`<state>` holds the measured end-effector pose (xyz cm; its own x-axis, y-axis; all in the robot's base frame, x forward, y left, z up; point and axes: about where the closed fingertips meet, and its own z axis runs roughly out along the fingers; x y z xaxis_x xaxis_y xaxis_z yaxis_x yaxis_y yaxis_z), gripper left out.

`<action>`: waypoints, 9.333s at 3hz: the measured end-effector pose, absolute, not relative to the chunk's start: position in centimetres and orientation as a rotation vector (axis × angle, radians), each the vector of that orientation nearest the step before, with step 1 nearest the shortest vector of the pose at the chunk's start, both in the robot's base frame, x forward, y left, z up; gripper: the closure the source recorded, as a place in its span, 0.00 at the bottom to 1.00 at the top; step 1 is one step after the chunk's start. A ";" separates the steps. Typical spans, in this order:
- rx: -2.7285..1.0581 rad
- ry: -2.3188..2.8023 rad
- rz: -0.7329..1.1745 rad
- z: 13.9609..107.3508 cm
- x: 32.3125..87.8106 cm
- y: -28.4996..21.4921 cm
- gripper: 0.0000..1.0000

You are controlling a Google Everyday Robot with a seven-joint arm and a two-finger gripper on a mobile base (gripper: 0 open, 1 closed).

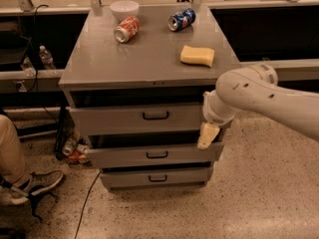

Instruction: Open top drawer

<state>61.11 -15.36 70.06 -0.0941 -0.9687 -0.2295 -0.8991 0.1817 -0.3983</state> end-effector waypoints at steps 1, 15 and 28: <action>-1.788 1.982 -0.190 68.2 63.5 -13.5 0.00; -1.527 2.218 -0.077 73.2 46.2 -17.2 0.10; -1.566 2.176 0.030 66.1 47.0 -17.2 0.76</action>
Offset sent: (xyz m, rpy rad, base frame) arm 0.0571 0.0445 -0.0456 0.0524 0.0118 0.1027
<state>46.97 -17.19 66.10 -0.2489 -0.8937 -0.3734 -0.9035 0.3531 -0.2428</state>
